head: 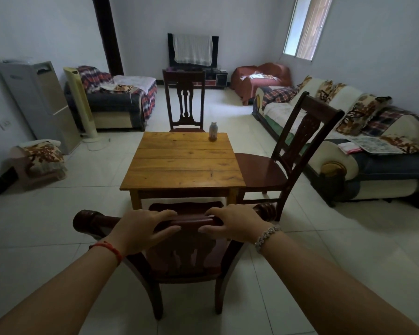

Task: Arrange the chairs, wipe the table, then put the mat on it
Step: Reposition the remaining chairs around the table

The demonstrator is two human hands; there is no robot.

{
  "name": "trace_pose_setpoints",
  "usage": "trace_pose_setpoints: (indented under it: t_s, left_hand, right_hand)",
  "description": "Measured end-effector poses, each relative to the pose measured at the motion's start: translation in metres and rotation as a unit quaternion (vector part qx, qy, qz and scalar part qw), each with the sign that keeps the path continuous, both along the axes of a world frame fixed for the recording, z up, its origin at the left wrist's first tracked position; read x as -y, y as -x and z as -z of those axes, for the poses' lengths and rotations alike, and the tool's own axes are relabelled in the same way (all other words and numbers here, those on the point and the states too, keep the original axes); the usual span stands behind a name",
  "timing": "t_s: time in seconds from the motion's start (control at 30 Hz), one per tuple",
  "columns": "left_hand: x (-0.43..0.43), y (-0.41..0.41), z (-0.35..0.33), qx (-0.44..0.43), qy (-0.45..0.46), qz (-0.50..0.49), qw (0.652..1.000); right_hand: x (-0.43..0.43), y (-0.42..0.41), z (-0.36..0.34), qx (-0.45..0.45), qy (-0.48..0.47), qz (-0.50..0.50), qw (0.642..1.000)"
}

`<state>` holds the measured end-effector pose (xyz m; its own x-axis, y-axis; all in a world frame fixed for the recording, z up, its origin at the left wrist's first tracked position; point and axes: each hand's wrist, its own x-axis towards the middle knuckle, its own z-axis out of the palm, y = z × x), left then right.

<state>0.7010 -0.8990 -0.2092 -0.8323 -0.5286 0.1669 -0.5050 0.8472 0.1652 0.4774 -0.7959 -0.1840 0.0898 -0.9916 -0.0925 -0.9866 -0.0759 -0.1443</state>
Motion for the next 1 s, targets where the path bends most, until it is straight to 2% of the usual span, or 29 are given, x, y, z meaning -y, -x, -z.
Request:
trace_pose_setpoints:
  t_s: [0.1, 0.17, 0.27, 0.43, 0.63, 1.0]
  left_hand:
    - [-0.003, 0.009, -0.009, -0.149, -0.094, -0.061, 0.982]
    - [-0.003, 0.022, -0.017, -0.212, -0.141, -0.098, 0.962]
    - [-0.001, 0.05, -0.033, -0.292, -0.212, -0.098, 0.928]
    - [-0.007, 0.115, -0.069, -0.416, -0.295, -0.05, 0.859]
    - [-0.014, 0.217, -0.107, -0.494, -0.343, 0.0, 0.799]
    - [-0.038, 0.425, -0.149, -0.534, -0.324, 0.093, 0.775]
  right_hand:
    - [-0.003, 0.0, -0.003, 0.098, 0.008, 0.032, 0.995]
    - [-0.003, -0.001, -0.005, 0.209, 0.027, 0.061, 0.976]
    - [-0.005, 0.003, -0.006, 0.373, 0.115, 0.109, 0.914]
    - [-0.009, 0.033, -0.02, 0.508, 0.223, 0.167, 0.815]
    - [-0.023, 0.108, -0.049, 0.539, 0.35, 0.184, 0.743]
    - [-0.062, 0.3, -0.099, 0.493, 0.473, 0.211, 0.699]
